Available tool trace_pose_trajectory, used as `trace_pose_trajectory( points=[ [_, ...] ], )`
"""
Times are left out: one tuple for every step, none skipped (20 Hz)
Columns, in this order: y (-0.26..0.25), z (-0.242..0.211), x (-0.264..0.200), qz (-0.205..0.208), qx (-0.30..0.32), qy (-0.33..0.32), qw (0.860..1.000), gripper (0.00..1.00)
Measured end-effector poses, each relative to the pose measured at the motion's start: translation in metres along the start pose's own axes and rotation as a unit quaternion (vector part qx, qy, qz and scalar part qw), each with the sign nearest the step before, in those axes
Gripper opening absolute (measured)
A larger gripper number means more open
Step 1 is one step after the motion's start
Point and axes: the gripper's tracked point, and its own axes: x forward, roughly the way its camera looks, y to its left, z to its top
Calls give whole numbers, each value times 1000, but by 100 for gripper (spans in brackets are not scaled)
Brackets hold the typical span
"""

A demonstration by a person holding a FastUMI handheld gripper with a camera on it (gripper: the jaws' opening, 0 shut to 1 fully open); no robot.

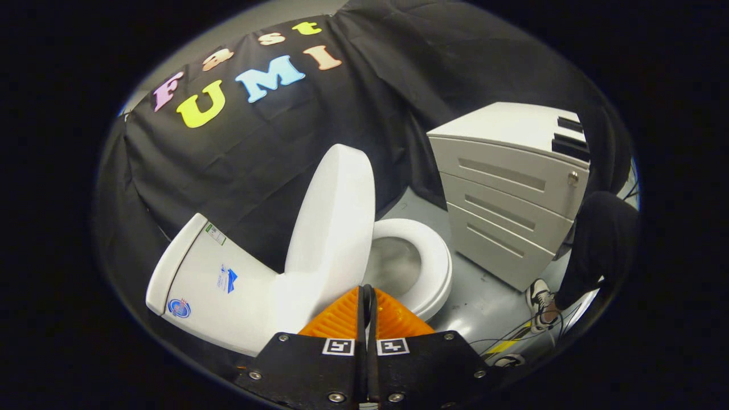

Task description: Open the toilet lid.

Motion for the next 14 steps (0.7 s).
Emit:
trace_pose_trajectory(
  points=[
    [5,1,-3,-1,-12,-6,1000,0],
    [8,3,-6,-3,-21,-11,1000,0],
    [13,5,-8,-5,-28,-16,999,0],
    [16,4,-10,-8,-35,-19,999,0],
    [21,5,-12,-11,-44,-23,999,0],
    [26,7,-14,-13,-52,-27,998,0],
    [31,9,-16,-14,-60,-29,998,0],
    [35,9,-19,-15,-65,-33,997,0],
    [40,11,-21,-17,-69,-36,997,0],
    [45,12,-26,-17,-75,-38,996,0],
    [51,14,-29,-18,-84,-42,995,0],
    [57,14,-31,-20,-95,-45,994,0],
    [63,16,-34,-22,-109,-49,993,0],
    [68,16,-36,-24,-124,-54,990,0]
  ],
)
